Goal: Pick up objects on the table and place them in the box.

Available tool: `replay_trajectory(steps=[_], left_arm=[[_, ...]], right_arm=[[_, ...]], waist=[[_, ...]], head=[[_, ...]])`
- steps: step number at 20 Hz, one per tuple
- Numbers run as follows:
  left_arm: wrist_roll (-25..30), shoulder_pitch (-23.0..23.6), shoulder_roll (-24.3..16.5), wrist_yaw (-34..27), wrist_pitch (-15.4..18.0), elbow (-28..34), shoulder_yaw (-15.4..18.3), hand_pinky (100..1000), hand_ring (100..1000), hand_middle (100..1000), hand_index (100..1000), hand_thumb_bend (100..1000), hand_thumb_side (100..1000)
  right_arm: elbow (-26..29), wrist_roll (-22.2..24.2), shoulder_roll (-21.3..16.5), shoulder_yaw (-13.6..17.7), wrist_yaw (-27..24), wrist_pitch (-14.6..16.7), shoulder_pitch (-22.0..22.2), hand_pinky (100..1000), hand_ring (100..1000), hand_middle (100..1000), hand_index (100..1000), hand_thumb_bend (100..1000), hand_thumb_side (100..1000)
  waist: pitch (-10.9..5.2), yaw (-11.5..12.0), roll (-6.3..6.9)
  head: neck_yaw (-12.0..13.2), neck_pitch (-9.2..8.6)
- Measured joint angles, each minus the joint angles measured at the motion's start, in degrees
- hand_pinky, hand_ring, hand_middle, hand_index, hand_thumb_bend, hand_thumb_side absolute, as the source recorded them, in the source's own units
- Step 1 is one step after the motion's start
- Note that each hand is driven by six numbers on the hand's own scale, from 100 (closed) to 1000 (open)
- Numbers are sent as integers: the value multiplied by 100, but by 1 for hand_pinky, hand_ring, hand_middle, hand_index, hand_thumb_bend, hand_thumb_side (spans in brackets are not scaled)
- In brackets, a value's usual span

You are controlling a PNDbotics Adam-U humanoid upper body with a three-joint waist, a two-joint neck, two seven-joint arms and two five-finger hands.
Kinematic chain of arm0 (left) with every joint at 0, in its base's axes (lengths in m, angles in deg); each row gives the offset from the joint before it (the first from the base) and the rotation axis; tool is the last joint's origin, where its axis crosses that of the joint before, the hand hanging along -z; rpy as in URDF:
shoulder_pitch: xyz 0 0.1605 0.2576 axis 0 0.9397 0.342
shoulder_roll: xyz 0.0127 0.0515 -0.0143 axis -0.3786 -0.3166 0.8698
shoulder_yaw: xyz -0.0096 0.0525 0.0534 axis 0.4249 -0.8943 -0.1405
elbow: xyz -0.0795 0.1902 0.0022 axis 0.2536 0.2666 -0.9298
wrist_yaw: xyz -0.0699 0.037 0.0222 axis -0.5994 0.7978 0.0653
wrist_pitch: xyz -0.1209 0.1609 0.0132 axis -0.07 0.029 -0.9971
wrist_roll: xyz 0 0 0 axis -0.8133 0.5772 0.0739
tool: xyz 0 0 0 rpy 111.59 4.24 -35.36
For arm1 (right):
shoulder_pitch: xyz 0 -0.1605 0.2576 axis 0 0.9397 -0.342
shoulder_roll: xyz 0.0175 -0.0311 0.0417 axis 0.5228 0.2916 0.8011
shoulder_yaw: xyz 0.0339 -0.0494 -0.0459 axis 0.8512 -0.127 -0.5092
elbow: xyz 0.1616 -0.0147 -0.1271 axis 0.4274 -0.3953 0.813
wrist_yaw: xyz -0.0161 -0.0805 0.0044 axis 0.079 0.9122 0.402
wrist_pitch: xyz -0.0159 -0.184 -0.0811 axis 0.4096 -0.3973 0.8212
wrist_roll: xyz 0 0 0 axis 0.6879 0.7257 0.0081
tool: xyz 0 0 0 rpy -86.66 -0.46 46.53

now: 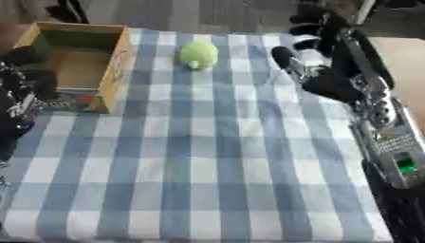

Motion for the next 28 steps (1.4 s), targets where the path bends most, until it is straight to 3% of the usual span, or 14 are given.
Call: replay_trajectory(steps=[5,10,11,12,14,21,28], left_arm=[[36,-2,0,0,3,0,-19,531,682,722,823,591,399],[83,-58,-1,-10,-2,2,-69,531,686,724,824,594,398],[94,-75,-1,-13,-4,2,-76,531,687,724,824,560,409],[104,-98,-1,-20,-7,3,-80,531,687,724,824,595,398],[116,-144,-1,-45,-15,3,-105,530,688,724,824,597,398],[42,-275,-1,-164,-20,-14,-24,531,685,724,824,605,400],[-69,-350,-2,-288,0,-77,89,531,684,723,824,604,401]], right_arm=[[-880,422,-447,-245,64,132,-969,754,850,836,915,479,340],[-2230,860,-485,-506,527,411,-1974,781,882,853,922,482,358],[-2530,928,-436,-537,685,477,-2144,804,897,856,922,454,270],[-2834,988,-365,-556,861,549,-2303,824,911,865,923,486,368],[-3437,1041,-185,-574,1292,701,-2594,864,938,880,928,492,381],[-5117,729,398,-393,2699,1130,-3104,908,960,894,932,505,400],[-5999,-39,596,-159,3540,1065,-3343,937,979,907,936,513,420]], waist=[[-3,135,-4],[0,348,-13],[7,393,-13],[23,444,-13],[81,569,-17],[196,918,-53],[247,1144,-110]], head=[[-56,1],[-175,1],[-203,1],[-229,0],[-290,-5],[-485,-63],[-599,-147]])
